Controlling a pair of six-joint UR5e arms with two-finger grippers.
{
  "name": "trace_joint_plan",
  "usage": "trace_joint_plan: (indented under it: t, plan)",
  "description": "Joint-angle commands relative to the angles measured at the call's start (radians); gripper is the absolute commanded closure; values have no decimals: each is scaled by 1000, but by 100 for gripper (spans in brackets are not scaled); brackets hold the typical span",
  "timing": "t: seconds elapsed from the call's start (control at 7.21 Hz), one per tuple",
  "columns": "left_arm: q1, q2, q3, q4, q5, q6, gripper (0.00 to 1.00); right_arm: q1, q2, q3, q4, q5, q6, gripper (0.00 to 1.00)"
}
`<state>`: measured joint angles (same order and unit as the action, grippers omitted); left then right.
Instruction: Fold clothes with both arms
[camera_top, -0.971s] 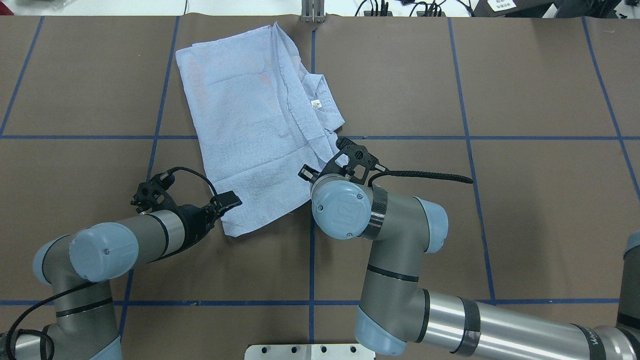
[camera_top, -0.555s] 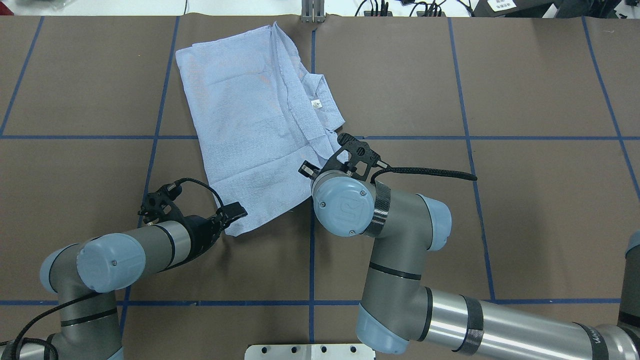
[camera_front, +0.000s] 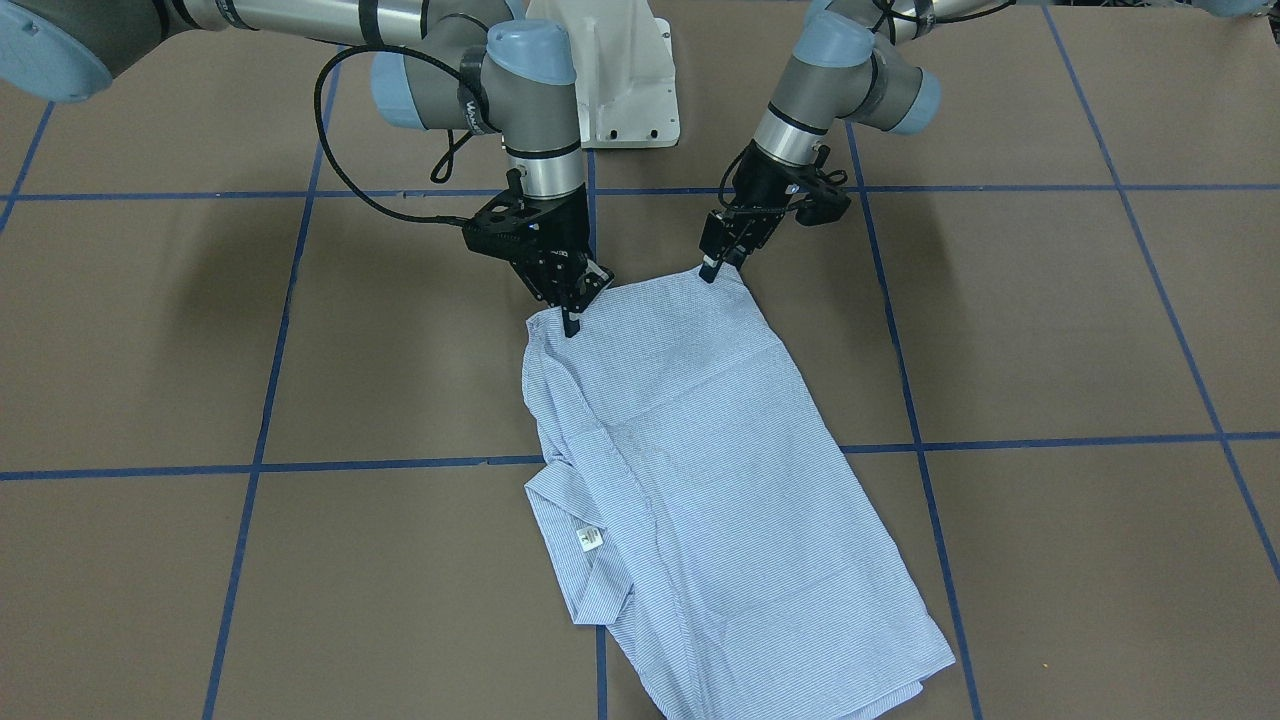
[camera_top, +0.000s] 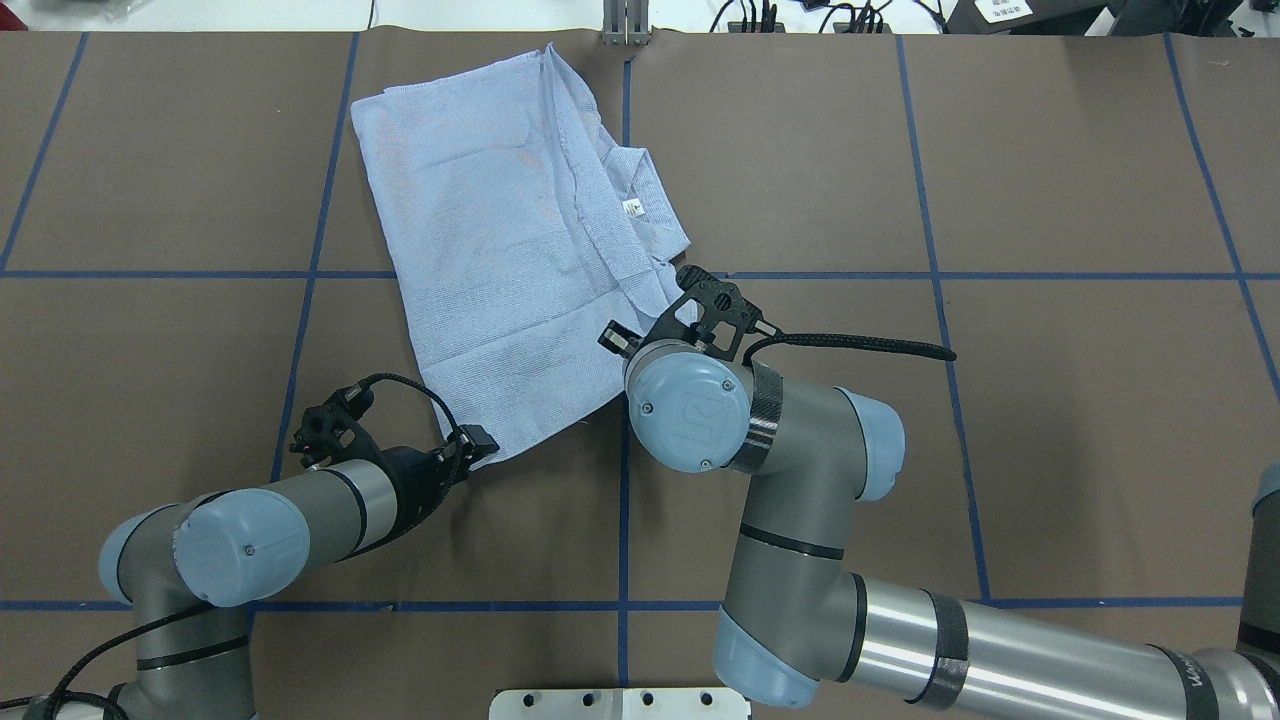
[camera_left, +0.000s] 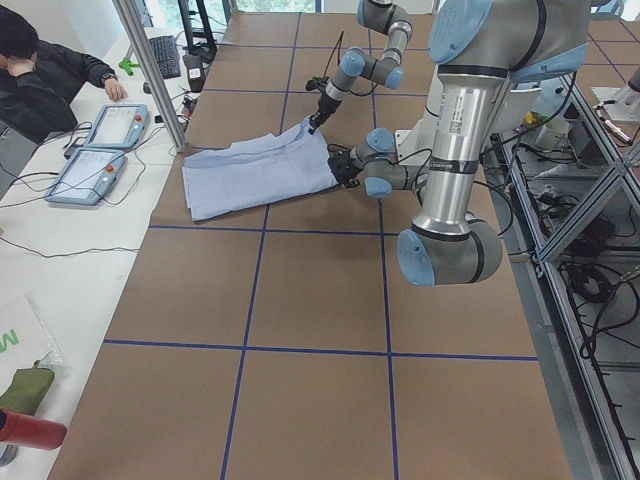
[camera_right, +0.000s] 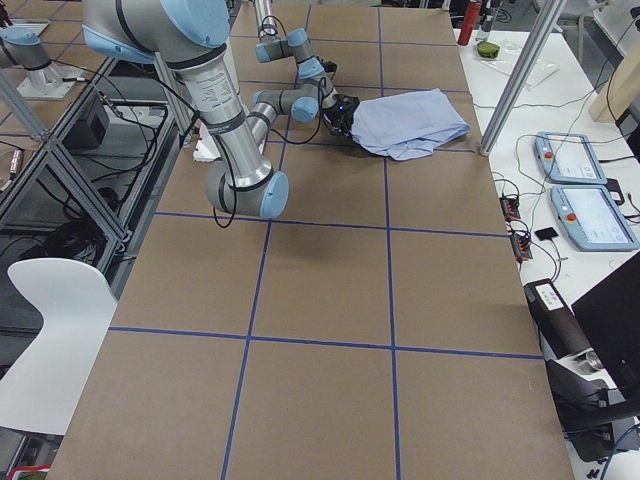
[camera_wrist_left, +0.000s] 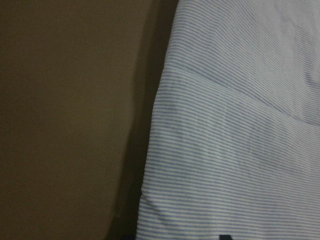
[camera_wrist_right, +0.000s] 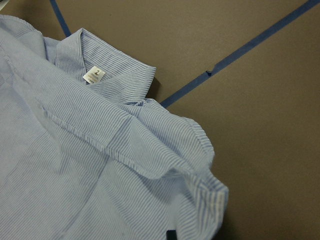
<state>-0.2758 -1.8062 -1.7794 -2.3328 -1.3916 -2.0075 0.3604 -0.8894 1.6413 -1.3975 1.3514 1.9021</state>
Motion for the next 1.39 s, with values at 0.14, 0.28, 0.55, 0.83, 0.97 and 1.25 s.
trace_joint_plan:
  t: [0.14, 0.28, 0.55, 0.83, 0.97, 1.25]
  plan:
    - [0, -2, -18, 0, -4, 3, 100, 2, -19, 17, 0, 0, 0, 100]
    - [-3, -2, -66, 1, -7, 7, 100, 0, -52, 58, 0, 0, -3, 100]
    - [-11, 14, -229, 42, -38, 15, 100, 0, -133, 191, -9, 0, -2, 100]
    - [-11, 12, -465, 224, -117, 15, 100, -104, -160, 463, -265, -34, 2, 100]
    - [-13, 11, -570, 324, -156, 15, 100, -148, -154, 582, -384, -46, 26, 100]
    - [-39, 4, -637, 427, -205, 16, 100, -181, -146, 660, -460, -61, 49, 100]
